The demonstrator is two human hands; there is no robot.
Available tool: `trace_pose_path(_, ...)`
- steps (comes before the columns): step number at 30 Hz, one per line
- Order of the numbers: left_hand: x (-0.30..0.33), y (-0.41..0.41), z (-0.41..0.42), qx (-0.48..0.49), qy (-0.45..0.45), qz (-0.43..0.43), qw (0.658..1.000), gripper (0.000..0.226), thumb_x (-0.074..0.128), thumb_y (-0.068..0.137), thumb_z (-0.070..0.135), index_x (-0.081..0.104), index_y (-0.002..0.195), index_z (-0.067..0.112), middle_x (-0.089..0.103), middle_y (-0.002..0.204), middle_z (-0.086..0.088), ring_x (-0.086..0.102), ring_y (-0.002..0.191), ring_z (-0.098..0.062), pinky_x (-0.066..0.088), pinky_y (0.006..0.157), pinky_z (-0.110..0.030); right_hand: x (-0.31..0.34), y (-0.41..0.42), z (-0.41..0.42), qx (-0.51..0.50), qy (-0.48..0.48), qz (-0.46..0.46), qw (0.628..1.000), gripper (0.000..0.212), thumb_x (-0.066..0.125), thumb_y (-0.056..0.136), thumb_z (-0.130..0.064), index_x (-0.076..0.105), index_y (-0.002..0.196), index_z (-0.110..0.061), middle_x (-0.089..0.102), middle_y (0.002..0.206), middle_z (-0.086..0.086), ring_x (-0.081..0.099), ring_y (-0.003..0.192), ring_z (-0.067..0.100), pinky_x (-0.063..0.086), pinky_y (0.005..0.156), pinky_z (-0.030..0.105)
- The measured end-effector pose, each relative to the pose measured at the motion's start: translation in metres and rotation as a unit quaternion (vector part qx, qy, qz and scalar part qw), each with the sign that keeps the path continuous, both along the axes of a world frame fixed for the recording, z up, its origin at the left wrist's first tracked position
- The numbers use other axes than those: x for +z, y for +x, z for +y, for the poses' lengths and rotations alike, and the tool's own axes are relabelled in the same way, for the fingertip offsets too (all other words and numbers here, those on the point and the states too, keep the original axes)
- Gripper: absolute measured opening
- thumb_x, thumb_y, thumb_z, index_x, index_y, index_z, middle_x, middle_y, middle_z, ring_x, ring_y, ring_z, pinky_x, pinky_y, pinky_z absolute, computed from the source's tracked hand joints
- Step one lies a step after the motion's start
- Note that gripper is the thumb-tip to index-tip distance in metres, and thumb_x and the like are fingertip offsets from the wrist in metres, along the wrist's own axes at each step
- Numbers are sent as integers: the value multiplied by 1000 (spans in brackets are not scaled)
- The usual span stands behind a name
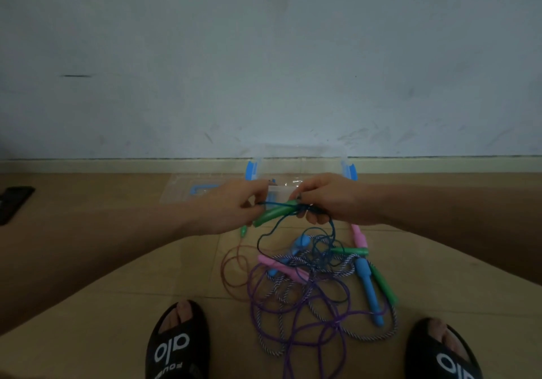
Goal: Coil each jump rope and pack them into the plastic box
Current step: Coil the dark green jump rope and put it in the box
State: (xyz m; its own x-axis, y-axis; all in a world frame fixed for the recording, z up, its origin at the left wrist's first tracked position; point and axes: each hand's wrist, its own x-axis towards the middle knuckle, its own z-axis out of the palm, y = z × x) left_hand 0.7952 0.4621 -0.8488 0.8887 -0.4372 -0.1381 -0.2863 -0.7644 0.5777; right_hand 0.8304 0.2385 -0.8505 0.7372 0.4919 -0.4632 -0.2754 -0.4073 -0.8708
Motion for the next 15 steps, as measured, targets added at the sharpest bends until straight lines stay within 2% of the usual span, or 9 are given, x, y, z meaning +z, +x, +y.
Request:
trace_pose_path(3, -1, -4, -6, 62, -89, 111, 988, 10, 45, 101, 14, 43, 93, 10, 60, 91, -12, 73, 68, -23, 61, 64, -38, -1, -1, 3, -7, -14, -9, 1000, 19, 42, 96, 2, 60, 99, -3, 57, 73, 13, 48, 41, 12, 32, 41, 22)
trace_pose_path(8, 1, -3, -11, 123, -166, 140, 968, 11, 47, 99, 8, 45, 89, 9, 61, 77, -15, 65, 61, -22, 54, 58, -32, 5, -1, 6, -7, -17, -2, 1000, 18, 51, 95, -5, 65, 105, -1, 54, 71, 6, 43, 43, 11, 28, 43, 23)
trace_pose_path(12, 5, -2, -11, 167, -232, 185, 940, 7, 49, 97, 5, 49, 91, 9, 59, 80, -14, 63, 63, -19, 53, 59, -31, 8, 1, 2, 12, 14, 56, 998, 28, 49, 97, -11, 60, 118, 4, 56, 92, 9, 45, 53, 9, 29, 49, 21)
trace_pose_path(15, 7, 0, -10, 178, -275, 247, 912, 9, 50, 96, 7, 50, 91, 14, 54, 83, -10, 61, 64, -19, 50, 55, -28, 6, 5, -2, -3, 42, 90, 995, 34, 46, 99, -12, 52, 126, 8, 51, 100, 12, 43, 57, 8, 30, 47, 19)
